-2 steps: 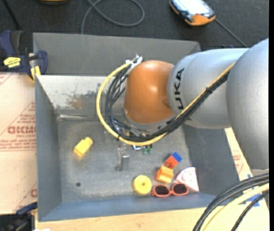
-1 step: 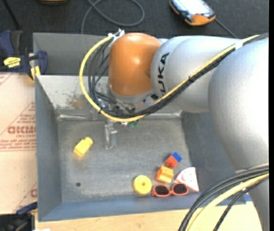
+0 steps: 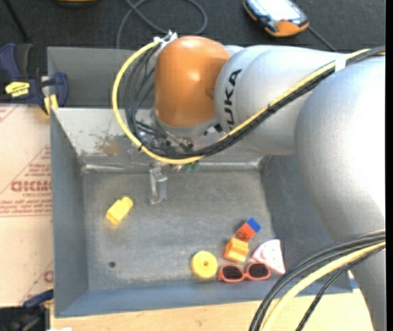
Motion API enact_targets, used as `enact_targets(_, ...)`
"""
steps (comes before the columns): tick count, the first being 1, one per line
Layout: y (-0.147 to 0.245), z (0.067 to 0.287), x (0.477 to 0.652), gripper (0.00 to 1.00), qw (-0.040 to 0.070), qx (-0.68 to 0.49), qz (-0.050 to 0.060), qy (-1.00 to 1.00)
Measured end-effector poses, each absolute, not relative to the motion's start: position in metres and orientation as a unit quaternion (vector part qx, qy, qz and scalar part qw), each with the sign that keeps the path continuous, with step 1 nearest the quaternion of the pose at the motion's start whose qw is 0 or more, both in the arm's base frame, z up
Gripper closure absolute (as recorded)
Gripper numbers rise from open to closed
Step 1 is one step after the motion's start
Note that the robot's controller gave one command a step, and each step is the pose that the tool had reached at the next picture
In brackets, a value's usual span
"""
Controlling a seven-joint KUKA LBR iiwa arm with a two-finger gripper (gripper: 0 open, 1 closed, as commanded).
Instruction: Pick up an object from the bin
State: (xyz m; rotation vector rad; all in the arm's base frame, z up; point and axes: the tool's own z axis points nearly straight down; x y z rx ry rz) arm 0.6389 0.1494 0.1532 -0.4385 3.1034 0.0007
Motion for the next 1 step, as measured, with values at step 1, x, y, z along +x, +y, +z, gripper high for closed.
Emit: enact_targets(1, 0.1937, 0.1167, 0.6229, 0.00, 0.004, -0.233, -0.001, 0.972)
